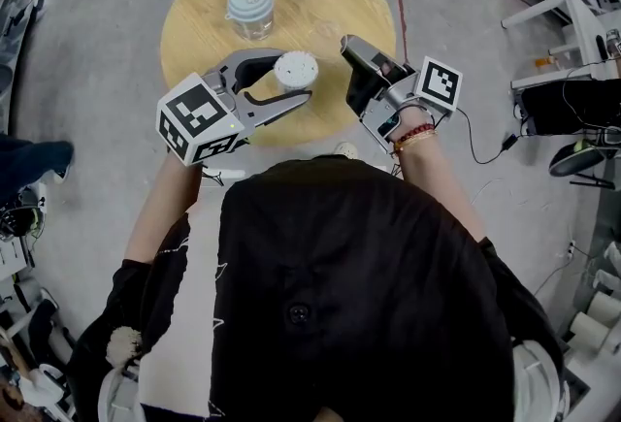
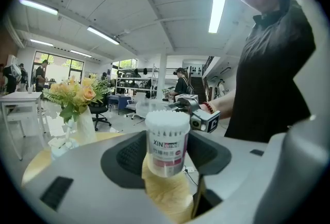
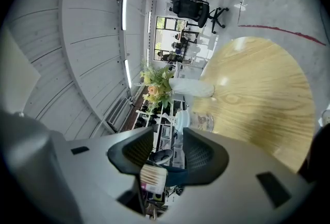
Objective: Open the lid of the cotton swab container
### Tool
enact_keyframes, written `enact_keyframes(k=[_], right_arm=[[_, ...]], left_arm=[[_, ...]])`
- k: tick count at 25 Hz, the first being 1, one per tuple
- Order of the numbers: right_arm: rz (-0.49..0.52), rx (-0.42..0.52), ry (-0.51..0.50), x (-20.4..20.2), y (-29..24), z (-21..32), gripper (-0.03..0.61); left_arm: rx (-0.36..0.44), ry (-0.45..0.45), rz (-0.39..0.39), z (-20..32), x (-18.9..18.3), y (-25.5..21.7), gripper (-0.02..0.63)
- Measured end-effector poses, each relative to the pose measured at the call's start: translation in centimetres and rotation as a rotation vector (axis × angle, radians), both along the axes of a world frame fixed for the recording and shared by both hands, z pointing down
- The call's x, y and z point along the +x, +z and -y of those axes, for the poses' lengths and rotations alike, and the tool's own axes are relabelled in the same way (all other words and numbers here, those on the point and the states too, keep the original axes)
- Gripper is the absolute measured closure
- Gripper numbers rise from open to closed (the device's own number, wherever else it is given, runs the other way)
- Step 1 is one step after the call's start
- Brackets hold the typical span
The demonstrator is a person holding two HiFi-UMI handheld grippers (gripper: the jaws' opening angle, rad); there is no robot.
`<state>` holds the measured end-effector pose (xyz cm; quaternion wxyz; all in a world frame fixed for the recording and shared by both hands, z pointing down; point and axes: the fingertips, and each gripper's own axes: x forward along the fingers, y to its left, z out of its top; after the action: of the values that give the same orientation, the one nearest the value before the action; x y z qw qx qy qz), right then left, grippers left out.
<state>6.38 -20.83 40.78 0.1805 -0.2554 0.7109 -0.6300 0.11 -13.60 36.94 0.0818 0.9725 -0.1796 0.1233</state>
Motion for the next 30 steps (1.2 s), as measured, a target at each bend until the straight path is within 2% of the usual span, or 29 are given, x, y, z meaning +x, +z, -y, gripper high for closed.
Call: enact_keyframes(k=[3,7,11,12,16,20,24,30], right_arm=[[-0.076,0.038,0.050,0.7,-0.3,0.4,0.405],[-0.264,0.111,0.164,2.4,-1.0,1.3,0.433],[-0.436,0.124,0.212,3.1,-1.2,1.7,0.575],[-0.477,0.143,0.222,3.1,-1.4,1.8,0.589],[-0.637,0.277,0.241,2.6,-2.8,1.9,0.589],[-0.785,0.406,0.230,1.6,-3.8,1.7,0.584],[-0.871,0.470,0.211,0.6,-3.8,1.6,0.577],[-0.902,0.479,0.191,-1.1,-3.0,1.4,0.577]], left_arm=[[-0.009,-0.074,-0.003,1.1,-1.1,-0.1,0.357],[0.002,-0.213,0.045,2.9,-2.9,0.3,0.356],[-0.013,-0.335,0.064,4.2,-4.7,0.6,0.356],[-0.019,-0.376,0.064,4.6,-5.3,0.7,0.356],[-0.032,-0.528,0.053,6.0,-7.8,0.7,0.354],[-0.028,-0.630,0.040,6.6,-10.0,0.4,0.353],[-0.059,-0.698,0.008,6.9,-12.0,0.9,0.353],[-0.066,-0.735,0.007,6.5,-14.2,1.5,0.353]])
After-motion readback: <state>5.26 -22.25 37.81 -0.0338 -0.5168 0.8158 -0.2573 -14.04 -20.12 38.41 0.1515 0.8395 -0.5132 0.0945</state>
